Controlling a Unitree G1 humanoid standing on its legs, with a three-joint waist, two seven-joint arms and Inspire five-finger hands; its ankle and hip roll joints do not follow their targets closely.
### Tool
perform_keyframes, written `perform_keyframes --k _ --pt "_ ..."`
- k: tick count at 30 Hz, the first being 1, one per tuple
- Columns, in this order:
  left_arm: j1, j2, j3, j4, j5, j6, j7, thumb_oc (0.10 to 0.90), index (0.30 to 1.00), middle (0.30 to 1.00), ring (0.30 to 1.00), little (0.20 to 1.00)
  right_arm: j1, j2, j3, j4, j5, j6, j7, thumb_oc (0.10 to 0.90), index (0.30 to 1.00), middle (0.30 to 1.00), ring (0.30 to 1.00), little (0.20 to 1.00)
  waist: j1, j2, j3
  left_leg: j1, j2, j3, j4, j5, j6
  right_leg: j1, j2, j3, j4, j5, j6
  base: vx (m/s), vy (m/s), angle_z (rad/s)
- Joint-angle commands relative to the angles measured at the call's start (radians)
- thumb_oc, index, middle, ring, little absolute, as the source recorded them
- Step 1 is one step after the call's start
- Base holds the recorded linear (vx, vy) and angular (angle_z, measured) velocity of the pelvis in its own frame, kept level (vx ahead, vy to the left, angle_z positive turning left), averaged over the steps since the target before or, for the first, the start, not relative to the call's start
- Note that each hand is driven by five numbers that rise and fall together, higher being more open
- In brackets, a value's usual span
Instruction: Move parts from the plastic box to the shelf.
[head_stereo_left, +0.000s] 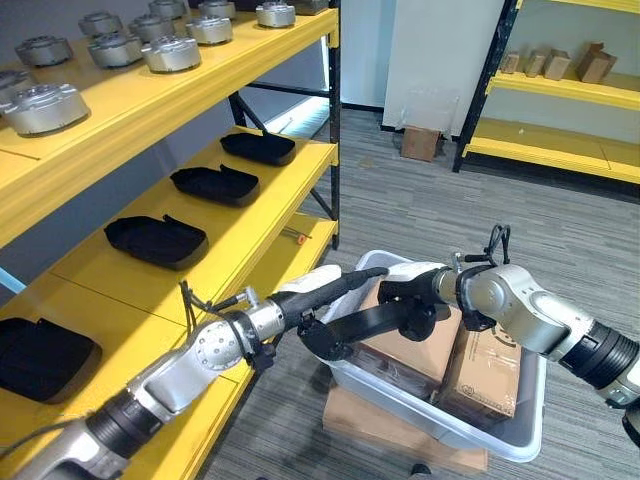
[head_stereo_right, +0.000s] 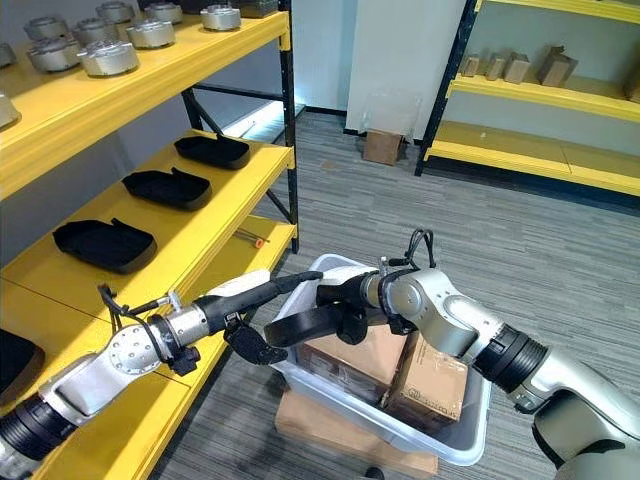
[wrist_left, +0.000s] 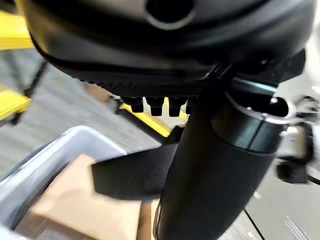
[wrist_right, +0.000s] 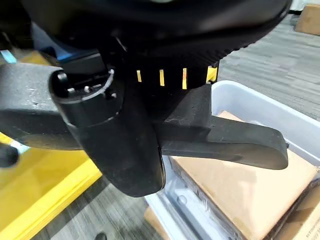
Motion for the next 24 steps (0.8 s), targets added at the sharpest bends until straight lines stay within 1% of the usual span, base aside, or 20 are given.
perform_keyframes --k 1,3,5,7,8,10,13,17,22,24 --pt "-0.016 -0.028 0.118 -0.005 -0.014 -0.022 0.081 0.9 1.0 1.0 1.0 1.0 -0.14 0.025 -0.162 -0.041 -0.039 0.006 -0.105 0.4 0.3 0.3 0.3 0.3 0.031 -0.028 -0.031 0.02 0.118 0.071 0.033 -0.012 -0.024 -0.006 -0.086 -0.093 0.046 -0.022 0.027 0.0 0.0 0.0" --pt "0.018 -0.049 0.146 0.006 -0.006 -0.006 0.102 0.9 1.0 1.0 1.0 1.0 -0.126 0.024 -0.186 -0.042 -0.049 0.013 -0.116 0.4 0.3 0.3 0.3 0.3 0.033 -0.028 -0.03 0.016 0.119 0.065 0.036 -0.012 -0.024 -0.008 -0.088 -0.093 0.051 -0.025 0.025 0.0 0.0 0.0" --pt "0.054 -0.068 0.18 0.02 0.014 -0.004 0.108 0.9 1.0 1.0 1.0 1.0 -0.116 0.019 -0.218 -0.034 -0.021 0.013 -0.125 0.4 0.3 0.3 0.3 0.3 0.038 -0.028 -0.03 0.013 0.119 0.057 0.036 -0.013 -0.025 -0.008 -0.088 -0.089 0.049 -0.025 0.023 0.03 -0.017 0.01" --pt "0.088 -0.075 0.212 0.025 0.034 0.001 0.101 0.9 1.0 1.0 1.0 1.0 -0.097 0.008 -0.25 -0.049 0.015 0.029 -0.121 0.4 0.3 0.3 0.3 0.3 0.041 -0.028 -0.03 0.01 0.118 0.049 0.038 -0.013 -0.027 -0.008 -0.089 -0.086 0.049 -0.025 0.021 0.12 -0.057 0.04" --pt "0.123 -0.071 0.237 0.019 0.045 -0.013 0.099 0.9 1.0 1.0 1.0 1.0 -0.072 -0.001 -0.281 -0.07 0.027 0.042 -0.115 0.4 0.3 0.3 0.3 0.3 0.044 -0.026 -0.029 0.007 0.119 0.04 0.041 -0.013 -0.029 -0.01 -0.088 -0.079 0.049 -0.026 0.02 0.11 -0.052 0.06" --pt "0.155 -0.071 0.271 -0.007 0.059 -0.026 0.103 0.9 1.0 1.0 1.0 1.0 -0.016 -0.006 -0.332 -0.128 0.019 0.068 -0.118 0.4 0.3 0.3 0.3 0.3 0.049 -0.021 -0.012 -0.013 0.126 0.026 0.053 -0.02 -0.032 -0.034 -0.094 -0.075 0.068 -0.03 0.025 -0.03 -0.04 0.07" --pt "0.157 -0.068 0.292 -0.012 0.071 -0.032 0.092 0.9 1.0 1.0 1.0 1.0 0.045 0.015 -0.389 -0.176 -0.022 0.077 -0.098 0.4 0.3 0.3 0.3 0.3 0.05 -0.018 0.009 -0.042 0.135 0.013 0.078 -0.034 -0.032 -0.066 -0.104 -0.081 0.1 -0.036 0.027 -0.09 -0.026 0.11" --pt "0.158 -0.068 0.284 -0.013 0.092 -0.003 0.082 0.9 1.0 1.0 1.0 1.0 0.058 0.023 -0.394 -0.193 -0.022 0.084 -0.096 0.4 0.3 0.3 0.3 0.3 0.047 -0.018 0.009 -0.039 0.135 0.018 0.076 -0.034 -0.029 -0.062 -0.106 -0.085 0.098 -0.036 0.026 -0.01 -0.002 0.07" --pt "0.149 -0.063 0.273 -0.024 0.114 -0.021 0.075 0.9 1.0 1.0 1.0 1.0 0.053 0.029 -0.387 -0.187 -0.025 0.063 -0.104 0.4 0.3 0.3 0.3 0.3 0.049 -0.016 0.0 -0.03 0.13 0.02 0.07 -0.033 -0.027 -0.05 -0.106 -0.086 0.089 -0.035 0.026 0.0 -0.001 0.01" --pt "0.126 -0.06 0.262 -0.033 0.123 -0.023 0.055 0.9 1.0 1.0 1.0 1.0 0.039 0.045 -0.362 -0.165 -0.029 0.048 -0.091 0.4 0.3 0.3 0.3 0.3 0.053 -0.015 -0.004 -0.027 0.129 0.018 0.071 -0.037 -0.024 -0.046 -0.105 -0.088 0.088 -0.038 0.026 0.0 0.0 0.0"
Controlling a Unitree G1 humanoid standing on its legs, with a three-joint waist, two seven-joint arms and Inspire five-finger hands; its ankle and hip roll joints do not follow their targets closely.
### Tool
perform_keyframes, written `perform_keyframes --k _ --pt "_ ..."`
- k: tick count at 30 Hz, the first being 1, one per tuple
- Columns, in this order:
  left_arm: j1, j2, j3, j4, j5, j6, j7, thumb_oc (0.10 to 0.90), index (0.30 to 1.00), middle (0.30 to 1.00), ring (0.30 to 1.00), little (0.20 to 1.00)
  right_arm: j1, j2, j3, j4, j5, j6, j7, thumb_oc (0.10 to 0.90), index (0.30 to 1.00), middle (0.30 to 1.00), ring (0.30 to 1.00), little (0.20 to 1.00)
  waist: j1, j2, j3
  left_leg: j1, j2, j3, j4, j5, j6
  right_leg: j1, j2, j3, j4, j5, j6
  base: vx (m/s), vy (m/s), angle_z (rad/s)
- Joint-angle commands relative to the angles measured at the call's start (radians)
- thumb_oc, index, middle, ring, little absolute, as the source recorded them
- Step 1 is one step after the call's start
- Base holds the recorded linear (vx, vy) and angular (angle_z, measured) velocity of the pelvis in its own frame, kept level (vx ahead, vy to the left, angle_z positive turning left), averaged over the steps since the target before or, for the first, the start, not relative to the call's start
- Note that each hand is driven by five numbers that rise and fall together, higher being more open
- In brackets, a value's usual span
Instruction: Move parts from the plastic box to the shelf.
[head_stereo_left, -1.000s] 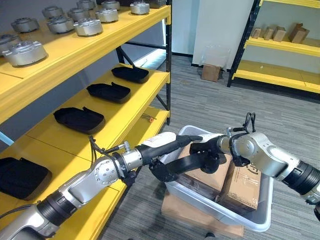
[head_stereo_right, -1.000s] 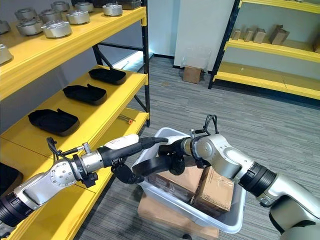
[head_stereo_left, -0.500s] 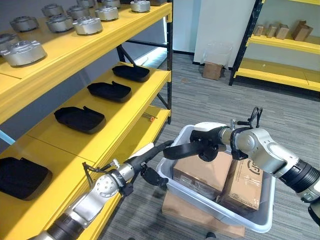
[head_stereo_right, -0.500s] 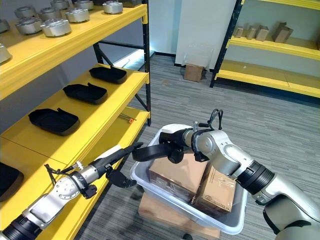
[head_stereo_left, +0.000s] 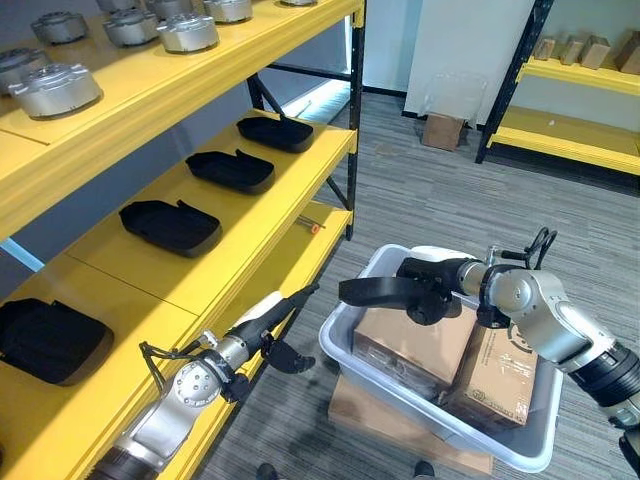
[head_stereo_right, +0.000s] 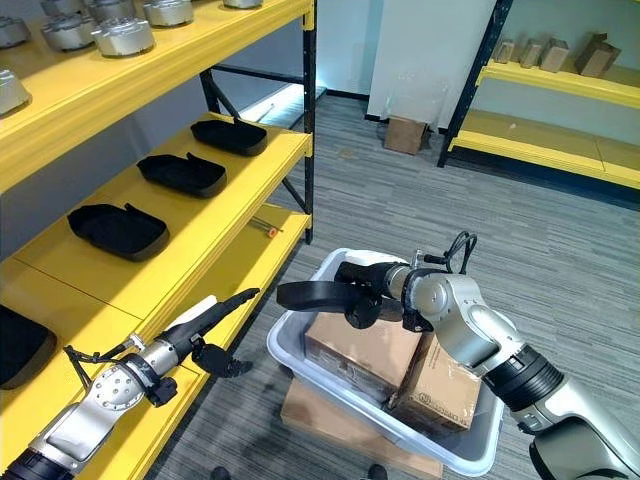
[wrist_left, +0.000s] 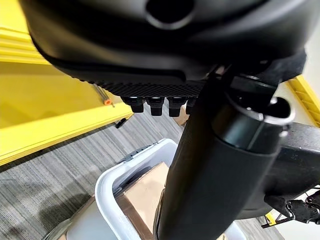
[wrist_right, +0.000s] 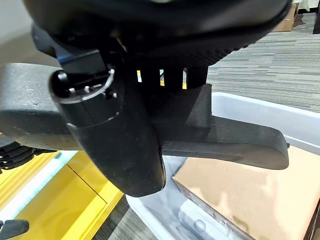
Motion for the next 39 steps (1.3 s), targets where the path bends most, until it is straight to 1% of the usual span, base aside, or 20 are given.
perform_keyframes --k 1,4,6,7,8,11,13,14,17,22,24,26,27,28,32,33,34,38,39 --pt "-0.142 0.037 0.029 -0.109 0.042 -0.087 0.004 0.9 1.0 1.0 1.0 1.0 -0.146 0.026 -0.08 -0.105 -0.036 -0.065 -0.056 0.4 0.3 0.3 0.3 0.3 0.026 -0.024 -0.009 0.03 0.131 0.061 0.07 -0.038 -0.024 -0.047 -0.107 -0.043 0.127 -0.046 0.023 0.01 -0.01 0.03" --pt "-0.165 0.034 0.013 -0.11 0.077 -0.081 0.025 0.9 1.0 1.0 1.0 1.0 -0.153 0.05 -0.057 -0.086 -0.064 -0.078 -0.055 0.4 0.3 0.3 0.3 0.3 0.027 -0.022 -0.007 0.03 0.133 0.06 0.074 -0.04 -0.023 -0.045 -0.108 -0.047 0.129 -0.048 0.023 0.0 0.0 0.0" --pt "-0.208 0.043 -0.003 -0.1 0.11 -0.08 0.074 0.9 1.0 1.0 1.0 1.0 -0.162 0.079 -0.016 -0.052 -0.076 -0.093 -0.068 0.4 0.3 0.3 0.3 0.3 0.03 -0.022 -0.007 0.033 0.135 0.063 0.072 -0.04 -0.024 -0.044 -0.109 -0.052 0.129 -0.047 0.025 0.0 0.0 0.0" --pt "-0.213 0.044 -0.005 -0.099 0.114 -0.082 0.081 0.9 1.0 1.0 1.0 1.0 -0.164 0.081 -0.012 -0.049 -0.075 -0.094 -0.071 0.4 0.3 0.3 0.3 0.3 0.03 -0.022 -0.007 0.033 0.135 0.063 0.071 -0.04 -0.025 -0.044 -0.109 -0.052 0.129 -0.047 0.026 0.0 0.0 0.0" --pt "-0.245 0.043 -0.009 -0.095 0.106 -0.073 0.083 0.9 1.0 1.0 1.0 1.0 -0.171 0.102 0.009 -0.032 -0.085 -0.092 -0.087 0.4 0.3 0.3 0.3 0.3 0.033 -0.022 -0.004 0.03 0.137 0.062 0.071 -0.038 -0.024 -0.049 -0.109 -0.056 0.134 -0.049 0.027 0.0 0.0 0.0" --pt "-0.281 0.033 -0.019 -0.086 0.11 -0.07 0.054 0.9 1.0 1.0 1.0 1.0 -0.175 0.128 0.024 0.017 -0.097 -0.12 -0.117 0.4 0.3 0.3 0.3 0.3 0.036 -0.022 0.003 0.03 0.138 0.066 0.072 -0.039 -0.023 -0.048 -0.112 -0.068 0.141 -0.051 0.027 0.0 0.0 0.0" --pt "-0.288 0.031 -0.024 -0.085 0.111 -0.066 0.047 0.9 1.0 1.0 1.0 1.0 -0.18 0.132 0.03 0.029 -0.094 -0.126 -0.122 0.4 0.3 0.3 0.3 0.3 0.036 -0.023 0.004 0.029 0.137 0.066 0.073 -0.039 -0.023 -0.05 -0.113 -0.069 0.143 -0.051 0.027 0.0 0.0 0.0" --pt "-0.305 0.025 -0.043 -0.078 0.108 -0.062 0.04 0.9 1.0 1.0 1.0 1.0 -0.191 0.145 0.04 0.052 -0.096 -0.137 -0.141 0.4 0.3 0.3 0.3 0.3 0.036 -0.023 0.008 0.028 0.138 0.07 0.076 -0.041 -0.023 -0.052 -0.117 -0.075 0.15 -0.053 0.026 0.0 0.0 0.0" --pt "-0.318 0.017 -0.057 -0.079 0.105 -0.064 0.035 0.9 1.0 1.0 1.0 1.0 -0.204 0.159 0.05 0.084 -0.1 -0.156 -0.146 0.4 0.3 0.3 0.3 0.3 0.037 -0.023 0.009 0.031 0.138 0.076 0.075 -0.042 -0.023 -0.051 -0.121 -0.08 0.15 -0.051 0.028 0.0 0.001 0.03" --pt "-0.327 0.016 -0.056 -0.086 0.119 -0.046 0.038 0.9 1.0 1.0 1.0 1.0 -0.214 0.172 0.07 0.116 -0.104 -0.176 -0.143 0.4 0.3 0.3 0.3 0.3 0.04 -0.02 0.009 0.033 0.14 0.077 0.074 -0.039 -0.024 -0.05 -0.122 -0.082 0.149 -0.05 0.03 0.0 0.001 0.01" --pt "-0.334 0.02 -0.056 -0.082 0.116 -0.049 0.034 0.9 1.0 1.0 1.0 1.0 -0.212 0.172 0.075 0.121 -0.098 -0.187 -0.156 0.4 0.3 0.3 0.3 0.3 0.04 -0.02 0.011 0.033 0.142 0.079 0.075 -0.038 -0.024 -0.051 -0.121 -0.082 0.151 -0.05 0.03 0.0 0.0 0.0" --pt "-0.345 0.02 -0.06 -0.08 0.105 -0.047 0.016 0.9 1.0 1.0 1.0 1.0 -0.204 0.179 0.072 0.124 -0.118 -0.198 -0.189 0.4 0.3 0.3 0.3 0.3 0.039 -0.019 0.015 0.032 0.144 0.081 0.079 -0.038 -0.024 -0.054 -0.124 -0.084 0.156 -0.049 0.031 0.0 0.0 0.0" --pt "-0.349 0.02 -0.066 -0.079 0.096 -0.042 0.01 0.9 1.0 1.0 1.0 1.0 -0.207 0.181 0.073 0.132 -0.119 -0.203 -0.199 0.4 0.3 0.3 0.3 0.3 0.04 -0.019 0.017 0.032 0.144 0.082 0.08 -0.039 -0.024 -0.055 -0.126 -0.085 0.157 -0.048 0.031 0.0 0.0 0.0" --pt "-0.357 0.015 -0.074 -0.077 0.061 -0.018 -0.01 0.9 1.0 1.0 1.0 1.0 -0.217 0.187 0.075 0.141 -0.119 -0.208 -0.207 0.4 0.3 0.3 0.3 0.3 0.04 -0.018 0.018 0.032 0.143 0.081 0.081 -0.039 -0.024 -0.056 -0.126 -0.086 0.157 -0.047 0.031 0.0 0.0 0.0" --pt "-0.364 0.002 -0.085 -0.076 0.058 0.019 0.002 0.9 1.0 1.0 1.0 1.0 -0.234 0.194 0.078 0.152 -0.159 -0.213 -0.238 0.4 0.3 0.3 0.3 0.3 0.04 -0.016 0.019 0.031 0.143 0.08 0.082 -0.039 -0.024 -0.057 -0.127 -0.085 0.159 -0.047 0.032 0.0 0.0 0.0" --pt "-0.365 0.001 -0.085 -0.075 0.059 0.021 0.002 0.9 1.0 1.0 1.0 1.0 -0.237 0.196 0.079 0.155 -0.164 -0.213 -0.238 0.4 0.3 0.3 0.3 0.3 0.04 -0.015 0.019 0.032 0.143 0.08 0.082 -0.039 -0.024 -0.057 -0.127 -0.085 0.159 -0.046 0.032 0.0 0.0 0.0" --pt "-0.365 0.003 -0.084 -0.068 0.06 0.02 0.0 0.9 1.0 1.0 1.0 1.0 -0.253 0.201 0.082 0.173 -0.162 -0.232 -0.227 0.4 0.3 0.3 0.3 0.3 0.041 -0.014 0.018 0.032 0.141 0.08 0.08 -0.039 -0.023 -0.057 -0.127 -0.082 0.156 -0.044 0.031 0.0 0.0 0.0" --pt "-0.367 0.0 -0.081 -0.065 0.062 0.022 -0.018 0.9 1.0 1.0 1.0 1.0 -0.278 0.204 0.102 0.178 -0.151 -0.257 -0.224 0.4 0.3 0.3 0.3 0.3 0.047 -0.015 0.016 0.031 0.14 0.081 0.079 -0.036 -0.023 -0.055 -0.128 -0.086 0.155 -0.042 0.031 0.0 0.0 0.0" --pt "-0.368 -0.001 -0.083 -0.065 0.058 0.023 -0.02 0.9 1.0 1.0 1.0 1.0 -0.279 0.203 0.109 0.167 -0.153 -0.253 -0.233 0.4 0.3 0.3 0.3 0.3 0.047 -0.014 0.017 0.032 0.14 0.082 0.079 -0.035 -0.024 -0.054 -0.128 -0.088 0.155 -0.043 0.031 0.0 0.0 0.0"
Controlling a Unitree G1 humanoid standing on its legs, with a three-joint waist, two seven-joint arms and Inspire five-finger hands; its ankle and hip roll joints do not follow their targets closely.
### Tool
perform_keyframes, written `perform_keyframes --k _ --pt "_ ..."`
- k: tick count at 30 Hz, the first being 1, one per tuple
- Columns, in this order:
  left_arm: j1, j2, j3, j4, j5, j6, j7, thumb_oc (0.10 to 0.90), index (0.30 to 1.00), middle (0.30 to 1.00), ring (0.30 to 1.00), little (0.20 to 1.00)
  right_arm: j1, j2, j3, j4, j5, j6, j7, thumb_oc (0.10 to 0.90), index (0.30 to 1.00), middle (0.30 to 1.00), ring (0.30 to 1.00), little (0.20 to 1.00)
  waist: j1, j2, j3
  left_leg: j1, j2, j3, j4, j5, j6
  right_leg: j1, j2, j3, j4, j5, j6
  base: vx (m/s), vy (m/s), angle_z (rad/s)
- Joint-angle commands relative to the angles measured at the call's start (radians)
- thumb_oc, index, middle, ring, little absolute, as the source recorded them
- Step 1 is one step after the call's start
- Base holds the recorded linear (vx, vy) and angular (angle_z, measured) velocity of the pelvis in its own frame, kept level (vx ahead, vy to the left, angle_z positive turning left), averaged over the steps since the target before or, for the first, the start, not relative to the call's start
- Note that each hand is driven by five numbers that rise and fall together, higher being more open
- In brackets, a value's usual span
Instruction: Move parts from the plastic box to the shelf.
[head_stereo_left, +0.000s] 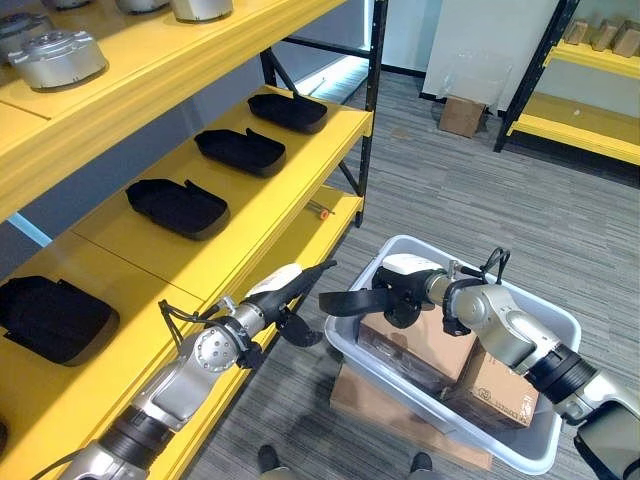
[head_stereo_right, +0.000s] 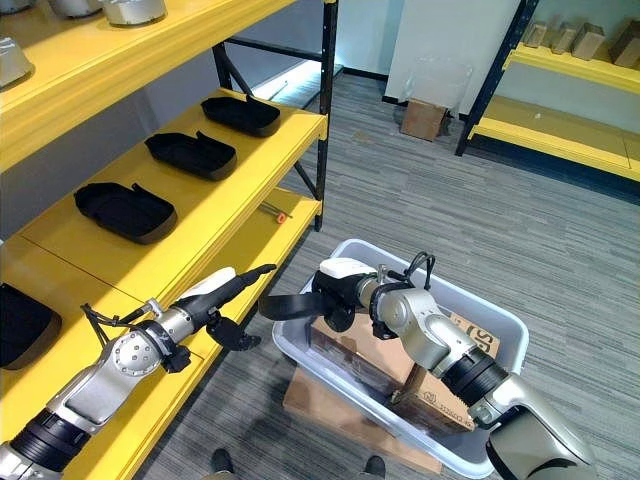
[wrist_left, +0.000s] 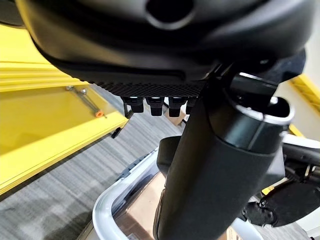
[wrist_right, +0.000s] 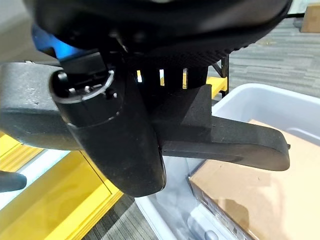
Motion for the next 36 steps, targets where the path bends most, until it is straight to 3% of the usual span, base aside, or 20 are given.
perform_keyframes --k 1,23,36 --pt "-0.163 -0.003 -0.001 -0.064 -0.051 -0.052 0.016 0.9 1.0 1.0 1.0 1.0 -0.232 0.017 0.011 -0.062 0.001 -0.071 -0.083 0.4 0.3 0.3 0.3 0.3 0.02 -0.009 -0.049 0.032 0.141 0.096 0.077 -0.035 -0.023 -0.069 -0.127 -0.068 0.155 -0.042 0.032 0.0 0.0 0.0" --pt "-0.207 -0.045 -0.033 -0.026 -0.032 0.014 -0.023 0.9 1.0 1.0 1.0 1.0 -0.261 0.082 0.061 -0.054 0.04 -0.071 -0.077 0.4 0.3 0.3 0.3 0.3 0.022 -0.012 -0.054 0.035 0.14 0.102 0.081 -0.035 -0.02 -0.07 -0.123 -0.07 0.159 -0.044 0.029 0.0 0.0 0.0" --pt "-0.178 -0.046 -0.044 -0.038 -0.007 -0.002 -0.054 0.9 1.0 1.0 1.0 1.0 -0.261 0.111 0.074 -0.057 0.044 -0.042 -0.112 0.4 0.3 0.3 0.3 0.3 0.029 -0.01 -0.055 0.038 0.136 0.101 0.079 -0.034 -0.016 -0.065 -0.118 -0.069 0.156 -0.044 0.027 0.0 0.0 0.0"
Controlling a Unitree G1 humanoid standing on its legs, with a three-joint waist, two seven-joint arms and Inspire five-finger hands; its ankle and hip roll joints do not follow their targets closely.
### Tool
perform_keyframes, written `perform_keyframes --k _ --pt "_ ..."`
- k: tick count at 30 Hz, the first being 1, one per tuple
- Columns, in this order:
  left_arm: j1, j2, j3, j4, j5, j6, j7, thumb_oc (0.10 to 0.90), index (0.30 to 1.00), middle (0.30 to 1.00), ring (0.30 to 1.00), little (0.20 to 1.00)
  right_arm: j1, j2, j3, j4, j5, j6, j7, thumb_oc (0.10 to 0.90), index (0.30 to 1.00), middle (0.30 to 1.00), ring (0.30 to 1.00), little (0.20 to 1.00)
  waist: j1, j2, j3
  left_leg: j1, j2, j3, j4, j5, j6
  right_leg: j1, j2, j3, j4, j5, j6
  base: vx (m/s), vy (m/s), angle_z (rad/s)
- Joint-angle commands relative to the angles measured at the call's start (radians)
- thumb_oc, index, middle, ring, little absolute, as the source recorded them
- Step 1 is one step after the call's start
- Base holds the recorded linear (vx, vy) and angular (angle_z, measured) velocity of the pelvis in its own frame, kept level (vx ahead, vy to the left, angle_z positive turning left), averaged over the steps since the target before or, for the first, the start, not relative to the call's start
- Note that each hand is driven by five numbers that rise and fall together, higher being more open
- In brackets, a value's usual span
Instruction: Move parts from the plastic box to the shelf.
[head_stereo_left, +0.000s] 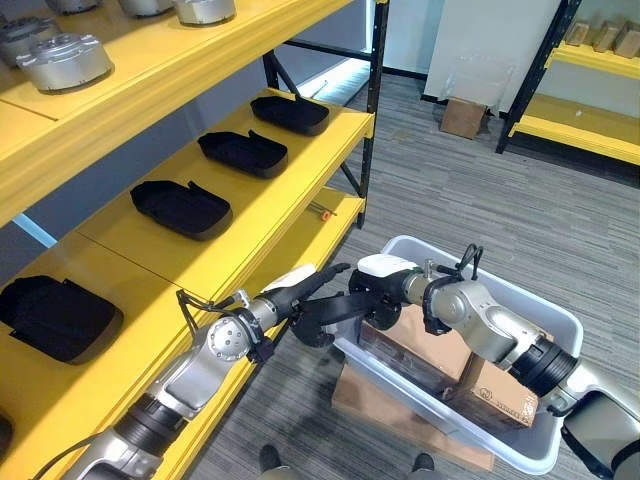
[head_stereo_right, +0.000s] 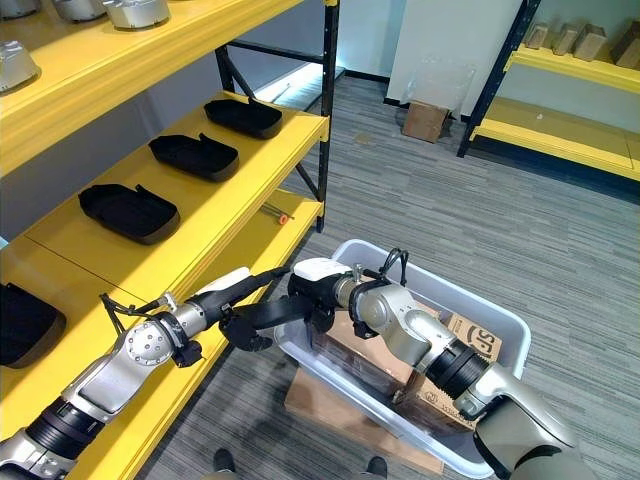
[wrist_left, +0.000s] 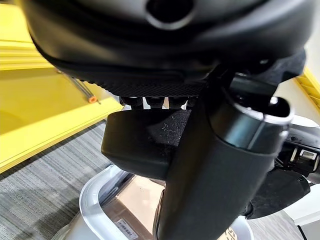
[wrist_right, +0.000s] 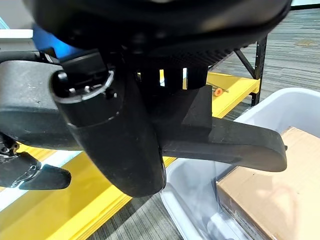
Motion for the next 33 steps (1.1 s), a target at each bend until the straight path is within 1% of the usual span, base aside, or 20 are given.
perform_keyframes --k 1,2,3,6,7,10,14,17,18,19,20,21,22,26,27,32,33 --pt "-0.108 -0.003 -0.008 -0.041 0.015 -0.061 0.018 0.9 1.0 1.0 1.0 1.0 -0.212 0.062 -0.026 -0.054 0.029 -0.022 -0.101 0.4 0.3 0.3 0.3 0.3 0.029 -0.014 -0.06 0.02 0.136 0.1 0.076 -0.035 -0.016 -0.082 -0.116 -0.068 0.151 -0.044 0.027 0.0 0.0 0.0" --pt "-0.109 -0.002 -0.007 -0.04 0.01 -0.059 0.019 0.9 1.0 1.0 1.0 1.0 -0.213 0.062 -0.027 -0.055 0.029 -0.019 -0.103 0.4 0.3 0.3 0.3 0.3 0.029 -0.014 -0.06 0.02 0.136 0.1 0.076 -0.035 -0.016 -0.082 -0.117 -0.068 0.151 -0.044 0.027 0.0 0.0 0.0" --pt "-0.11 -0.003 -0.008 -0.04 -0.004 -0.033 0.035 0.9 1.0 1.0 1.0 1.0 -0.214 0.064 -0.026 -0.057 0.027 -0.009 -0.11 0.4 0.3 0.3 0.3 0.3 0.029 -0.014 -0.061 0.02 0.135 0.101 0.077 -0.035 -0.016 -0.082 -0.118 -0.068 0.151 -0.042 0.026 0.0 0.0 0.0" --pt "-0.103 -0.011 -0.003 -0.036 -0.046 0.014 0.007 0.9 1.0 1.0 1.0 1.0 -0.212 0.063 -0.029 -0.056 0.03 -0.004 -0.121 0.4 0.3 0.3 0.3 0.3 0.03 -0.012 -0.061 0.021 0.135 0.1 0.077 -0.035 -0.016 -0.081 -0.118 -0.067 0.151 -0.043 0.026 0.0 0.0 0.0" --pt "-0.093 -0.014 0.002 -0.037 -0.036 0.009 0.032 0.9 1.0 1.0 1.0 1.0 -0.21 0.063 -0.035 -0.056 0.032 -0.002 -0.124 0.4 0.3 0.3 0.3 0.3 0.031 -0.011 -0.06 0.02 0.135 0.099 0.078 -0.036 -0.016 -0.081 -0.119 -0.069 0.151 -0.042 0.026 0.0 0.0 0.0" --pt "-0.082 -0.014 0.019 -0.035 -0.029 0.002 0.031 0.9 1.0 1.0 1.0 1.0 -0.208 0.062 -0.046 -0.058 0.032 0.001 -0.122 0.4 0.3 0.3 0.3 0.3 0.034 -0.01 -0.059 0.019 0.132 0.094 0.078 -0.036 -0.015 -0.08 -0.118 -0.069 0.15 -0.042 0.024 0.0 0.0 0.0" --pt "-0.063 -0.004 0.038 -0.046 -0.02 -0.002 -0.011 0.9 1.0 1.0 1.0 1.0 -0.198 0.063 -0.057 -0.057 0.023 0.006 -0.125 0.4 0.3 0.3 0.3 0.3 0.039 -0.007 -0.061 0.019 0.13 0.093 0.076 -0.036 -0.015 -0.078 -0.118 -0.071 0.147 -0.041 0.025 0.0 0.0 0.0" --pt "-0.057 0.001 0.042 -0.048 -0.014 0.009 -0.004 0.9 1.0 1.0 1.0 1.0 -0.198 0.061 -0.053 -0.061 0.023 0.012 -0.13 0.4 0.3 0.3 0.3 0.3 0.04 -0.006 -0.061 0.018 0.13 0.091 0.077 -0.036 -0.015 -0.079 -0.118 -0.071 0.148 -0.041 0.024 0.0 0.0 0.0" --pt "-0.056 0.003 0.045 -0.048 -0.024 0.021 -0.023 0.9 1.0 1.0 1.0 1.0 -0.2 0.059 -0.053 -0.065 0.017 0.016 -0.128 0.4 0.3 0.3 0.3 0.3 0.04 -0.004 -0.06 0.017 0.131 0.091 0.078 -0.036 -0.015 -0.08 -0.119 -0.07 0.149 -0.041 0.025 0.0 0.0 0.0" --pt "-0.055 0.002 0.046 -0.048 -0.023 0.02 -0.028 0.9 1.0 1.0 1.0 1.0 -0.2 0.06 -0.054 -0.064 0.015 0.016 -0.127 0.4 0.3 0.3 0.3 0.3 0.041 -0.004 -0.06 0.016 0.131 0.091 0.079 -0.036 -0.015 -0.081 -0.12 -0.07 0.149 -0.041 0.025 0.0 0.0 0.0" --pt "-0.055 0.005 0.048 -0.049 -0.03 0.031 -0.055 0.62 0.607 0.607 0.607 0.607 -0.2 0.06 -0.054 -0.064 0.009 0.017 -0.126 0.4 0.3 0.3 0.3 0.3 0.041 -0.002 -0.059 0.015 0.132 0.091 0.082 -0.037 -0.016 -0.081 -0.121 -0.07 0.15 -0.04 0.024 0.0 0.0 0.0" --pt "-0.055 0.006 0.049 -0.052 -0.034 0.04 -0.064 0.62 0.607 0.607 0.607 0.607 -0.2 0.06 -0.055 -0.065 0.008 0.019 -0.125 0.4 0.3 0.3 0.3 0.3 0.042 -0.001 -0.059 0.015 0.132 0.091 0.083 -0.037 -0.016 -0.081 -0.122 -0.071 0.151 -0.04 0.025 0.0 0.0 0.0" --pt "-0.052 0.009 0.048 -0.057 -0.033 0.064 -0.074 0.4 0.3 0.3 0.3 0.3 -0.201 0.06 -0.056 -0.066 0.005 0.022 -0.125 0.4 0.3 0.3 0.3 0.3 0.043 0.002 -0.058 0.015 0.131 0.093 0.083 -0.037 -0.015 -0.081 -0.123 -0.073 0.152 -0.039 0.024 0.0 0.0 0.0" --pt "-0.045 0.023 0.051 -0.057 -0.052 0.064 -0.087 0.4 0.3 0.3 0.3 0.3 -0.201 0.054 -0.06 -0.081 0.014 0.031 -0.124 0.4 0.3 0.3 0.3 0.3 0.043 0.005 -0.06 0.017 0.127 0.095 0.081 -0.037 -0.014 -0.08 -0.123 -0.073 0.149 -0.036 0.025 0.0 0.0 0.0" --pt "-0.041 0.033 0.055 -0.062 -0.053 0.051 -0.093 0.4 0.3 0.3 0.3 0.3 -0.201 0.054 -0.062 -0.085 0.012 0.036 -0.124 0.4 0.3 0.3 0.3 0.3 0.044 0.007 -0.06 0.016 0.127 0.095 0.081 -0.037 -0.014 -0.081 -0.123 -0.073 0.149 -0.035 0.025 0.0 0.0 0.0" --pt "-0.035 0.053 0.075 -0.082 -0.066 0.025 -0.116 0.4 0.3 0.3 0.3 0.3 -0.201 0.058 -0.065 -0.093 0.012 0.052 -0.119 0.4 0.3 0.3 0.3 0.3 0.047 0.011 -0.061 0.017 0.125 0.098 0.08 -0.036 -0.013 -0.081 -0.125 -0.074 0.15 -0.034 0.024 0.0 0.0 0.0" --pt "-0.033 0.064 0.08 -0.089 -0.069 0.004 -0.118 0.4 0.3 0.3 0.3 0.3 -0.202 0.058 -0.064 -0.096 0.014 0.06 -0.118 0.4 0.3 0.3 0.3 0.3 0.049 0.012 -0.062 0.017 0.125 0.098 0.081 -0.037 -0.013 -0.08 -0.126 -0.075 0.149 -0.034 0.025 0.0 0.0 0.0"
